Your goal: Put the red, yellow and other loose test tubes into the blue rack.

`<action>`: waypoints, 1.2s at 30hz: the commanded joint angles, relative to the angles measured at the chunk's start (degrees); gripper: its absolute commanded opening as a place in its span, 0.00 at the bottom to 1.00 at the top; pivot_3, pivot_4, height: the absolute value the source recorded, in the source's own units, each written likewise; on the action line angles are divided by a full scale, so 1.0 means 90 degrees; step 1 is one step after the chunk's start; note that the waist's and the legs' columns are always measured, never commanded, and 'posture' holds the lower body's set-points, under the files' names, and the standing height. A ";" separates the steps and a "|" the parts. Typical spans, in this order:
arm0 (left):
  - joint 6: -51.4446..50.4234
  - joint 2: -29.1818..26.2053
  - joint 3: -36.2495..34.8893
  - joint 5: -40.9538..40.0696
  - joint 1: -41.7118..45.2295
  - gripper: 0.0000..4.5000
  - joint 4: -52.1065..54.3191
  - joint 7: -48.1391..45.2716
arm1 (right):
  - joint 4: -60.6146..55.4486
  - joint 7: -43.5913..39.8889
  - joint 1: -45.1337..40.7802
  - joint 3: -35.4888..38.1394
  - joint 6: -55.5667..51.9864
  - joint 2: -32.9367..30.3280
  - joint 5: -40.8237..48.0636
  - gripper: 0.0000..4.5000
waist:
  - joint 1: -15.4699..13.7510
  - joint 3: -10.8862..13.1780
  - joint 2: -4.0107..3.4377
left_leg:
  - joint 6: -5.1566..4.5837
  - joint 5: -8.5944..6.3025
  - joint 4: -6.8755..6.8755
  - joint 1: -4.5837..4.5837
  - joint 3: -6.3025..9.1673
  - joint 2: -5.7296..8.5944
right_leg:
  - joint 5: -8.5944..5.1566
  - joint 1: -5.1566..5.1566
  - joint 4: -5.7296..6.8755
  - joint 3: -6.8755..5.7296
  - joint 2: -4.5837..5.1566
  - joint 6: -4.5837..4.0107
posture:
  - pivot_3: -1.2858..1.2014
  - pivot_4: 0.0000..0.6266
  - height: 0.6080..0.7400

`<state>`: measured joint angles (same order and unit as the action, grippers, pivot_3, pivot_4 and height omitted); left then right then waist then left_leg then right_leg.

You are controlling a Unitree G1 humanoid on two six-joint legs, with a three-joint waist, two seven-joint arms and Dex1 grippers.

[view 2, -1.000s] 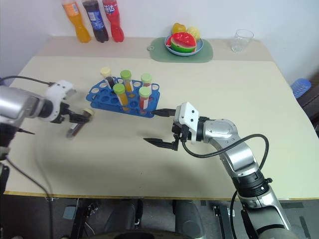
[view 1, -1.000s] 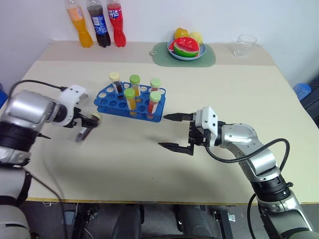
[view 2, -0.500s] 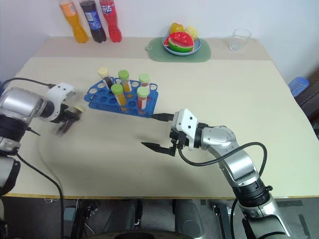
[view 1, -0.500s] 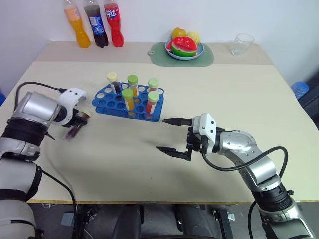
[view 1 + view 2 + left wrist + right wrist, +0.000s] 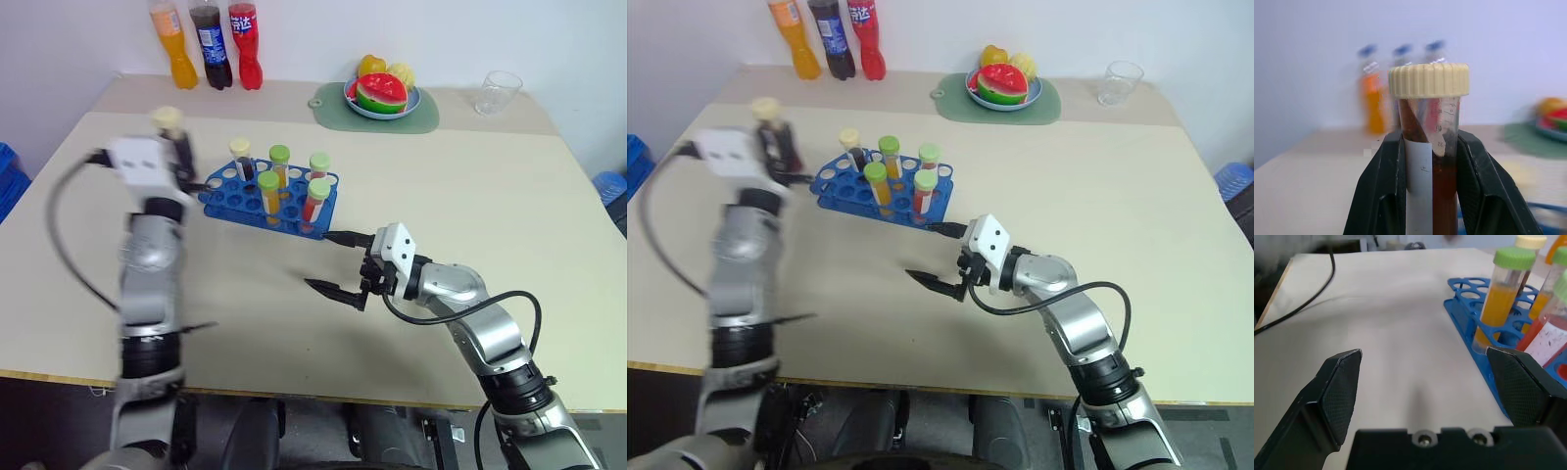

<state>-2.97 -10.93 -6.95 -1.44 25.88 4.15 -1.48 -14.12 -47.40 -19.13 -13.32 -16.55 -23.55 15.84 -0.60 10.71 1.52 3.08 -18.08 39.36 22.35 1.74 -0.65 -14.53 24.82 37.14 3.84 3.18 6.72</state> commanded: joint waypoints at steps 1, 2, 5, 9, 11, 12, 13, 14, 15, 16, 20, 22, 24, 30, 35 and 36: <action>0.0967 0.0203 0.0042 0.0448 0.0074 0.17 -0.0467 0.0551 | -0.0073 0.0058 -0.0088 0.0089 0.0205 0.0005 -0.0073 1.00 | 0.0066 0.0000 0.0000 | -0.0001 0.0000 -0.0001 -0.0005 -0.0002 -0.0002 | 0.0000 0.0000 0.0001 0.0001 -0.0004 0.0000 | 0.52 0.24 0.95; 0.1097 0.0266 0.0066 0.0495 0.0075 0.17 -0.0635 0.0646 | -0.0068 0.0075 -0.0090 0.0105 0.0222 0.0003 -0.0087 1.00 | 0.0108 0.0000 0.0000 | -0.0001 -0.0001 -0.0002 -0.0008 -0.0002 -0.0005 | 0.0000 -0.0001 0.0003 0.0001 -0.0008 0.0000 | 0.52 0.24 0.95; 0.1282 0.0283 0.0173 0.0697 0.0010 0.17 -0.0925 0.0763 | -0.0070 0.0144 -0.0059 0.0162 0.0246 0.0000 -0.0128 1.00 | 0.0176 0.0000 0.0000 | -0.0001 0.0000 -0.0005 -0.0010 0.0003 -0.0015 | 0.0000 -0.0001 0.0007 0.0001 -0.0021 0.0000 | 0.52 0.24 0.95; 0.1338 0.0305 0.0147 0.0560 -0.0011 0.17 -0.1077 0.0680 | -0.0112 0.0208 -0.0008 0.0166 0.0246 0.0017 -0.0138 1.00 | 0.0156 0.0000 0.0000 | -0.0001 0.0000 -0.0005 -0.0009 0.0006 -0.0018 | 0.0000 -0.0002 0.0007 0.0001 -0.0025 0.0000 | 0.52 0.24 0.95; 0.1381 0.0301 0.0152 0.0511 -0.0002 0.17 -0.1156 0.0615 | -0.0134 0.0233 0.0007 0.0155 0.0251 0.0025 -0.0145 1.00 | 0.0152 0.0000 0.0000 | -0.0001 0.0000 -0.0005 -0.0009 0.0007 -0.0017 | 0.0000 -0.0004 0.0006 0.0002 -0.0024 0.0000 | 0.52 0.24 0.95; 0.1400 0.0306 0.0154 0.0483 0.0007 0.17 -0.1193 0.0588 | -0.0143 0.0244 0.0011 0.0152 0.0252 0.0029 -0.0146 1.00 | 0.0151 0.0000 0.0000 | -0.0001 0.0000 -0.0005 -0.0009 0.0007 -0.0017 | 0.0000 -0.0004 0.0006 0.0002 -0.0024 0.0000 | 0.52 0.24 0.95; 0.1412 0.0289 0.0170 0.0529 0.0044 0.17 -0.1305 0.0599 | -0.0160 0.0262 0.0008 0.0148 0.0248 0.0046 -0.0140 1.00 | 0.0150 0.0000 -0.0001 | -0.0001 0.0000 -0.0005 -0.0009 0.0007 -0.0017 | 0.0000 -0.0004 0.0006 0.0002 -0.0024 0.0000 | 0.52 0.24 0.95; 0.1397 0.0293 0.0166 0.0534 0.0093 0.17 -0.1430 0.0613 | -0.0171 0.0281 0.0000 0.0149 0.0242 0.0064 -0.0130 1.00 | 0.0150 -0.0001 -0.0001 | -0.0001 0.0000 -0.0005 -0.0009 0.0007 -0.0017 | 0.0000 -0.0004 0.0006 0.0001 -0.0024 0.0000 | 0.52 0.24 0.95; 0.1376 0.0291 0.0172 0.0555 0.0140 0.17 -0.1531 0.0630 | -0.0174 0.0294 -0.0010 0.0151 0.0240 0.0075 -0.0124 1.00 | 0.0149 -0.0001 -0.0001 | -0.0001 0.0000 -0.0005 -0.0010 0.0007 -0.0017 | 0.0000 -0.0004 0.0006 0.0001 -0.0025 0.0000 | 0.52 0.24 0.95; 0.1360 0.0290 0.0184 0.0579 0.0178 0.17 -0.1604 0.0645 | -0.0170 0.0300 -0.0017 0.0152 0.0245 0.0079 -0.0124 1.00 | 0.0153 -0.0001 -0.0001 | -0.0001 0.0000 -0.0005 -0.0010 0.0008 -0.0017 | 0.0000 -0.0005 0.0006 0.0002 -0.0025 0.0000 | 0.52 0.24 0.95; 0.1332 0.0286 0.0244 0.0668 0.0229 0.17 -0.1746 0.0683 | -0.0143 0.0300 -0.0028 0.0155 0.0269 0.0070 -0.0129 1.00 | 0.0162 -0.0001 -0.0002 | -0.0001 0.0000 -0.0005 -0.0012 0.0010 -0.0017 | 0.0000 -0.0007 0.0006 0.0001 -0.0028 0.0000 | 0.52 0.24 0.95; 0.1366 0.0288 0.0234 0.0672 0.0236 0.17 -0.1800 0.0684 | -0.0146 0.0302 -0.0030 0.0154 0.0272 0.0069 -0.0131 1.00 | 0.0158 -0.0001 -0.0001 | -0.0001 0.0000 -0.0005 -0.0012 0.0011 -0.0018 | 0.0000 -0.0007 0.0005 0.0001 -0.0029 0.0000 | 0.52 0.24 0.95; 0.1486 0.0323 0.0172 0.0578 0.0258 0.17 -0.1885 0.0663 | -0.0149 0.0306 -0.0027 0.0150 0.0272 0.0074 -0.0129 1.00 | 0.0160 -0.0001 -0.0002 | -0.0001 0.0000 -0.0005 -0.0012 0.0011 -0.0018 | 0.0000 -0.0007 0.0005 0.0001 -0.0029 -0.0001 | 0.52 0.24 0.95; 0.1835 0.0367 0.0075 0.0398 0.0301 0.17 -0.2214 0.0617 | -0.0166 0.0298 -0.0003 0.0140 0.0281 0.0071 -0.0117 1.00 | 0.0148 -0.0001 -0.0002 | -0.0001 0.0000 -0.0005 -0.0012 0.0011 -0.0018 | 0.0000 -0.0008 0.0005 0.0001 -0.0029 -0.0001 | 0.52 0.24 0.95; 0.2011 0.0440 0.0005 0.0176 0.0187 0.48 -0.2222 0.0543 | -0.0181 0.0297 -0.0018 0.0195 0.0281 0.0055 -0.0080 1.00 | 0.0149 -0.0001 -0.0001 | -0.0001 0.0000 -0.0005 -0.0012 0.0011 -0.0018 | 0.0000 -0.0008 0.0005 0.0001 -0.0029 -0.0001 | 0.52 0.24 0.95; 0.1960 0.0448 -0.0041 0.0059 0.0127 0.58 -0.2062 0.0487 | -0.0213 0.0297 -0.0028 0.0227 0.0257 0.0040 -0.0054 1.00 | 0.0150 -0.0001 -0.0001 | -0.0001 0.0000 -0.0005 -0.0012 0.0011 -0.0018 | 0.0000 -0.0008 0.0005 0.0001 -0.0029 -0.0001 | 0.52 0.24 0.95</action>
<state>13.41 -7.05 -6.49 0.45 27.40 -17.50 3.46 -13.49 -44.80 -18.93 -12.94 -15.06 -23.30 14.40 0.75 10.70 1.51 3.07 -18.08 39.31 22.24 1.84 -0.81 -14.53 24.75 37.19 3.85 2.92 6.72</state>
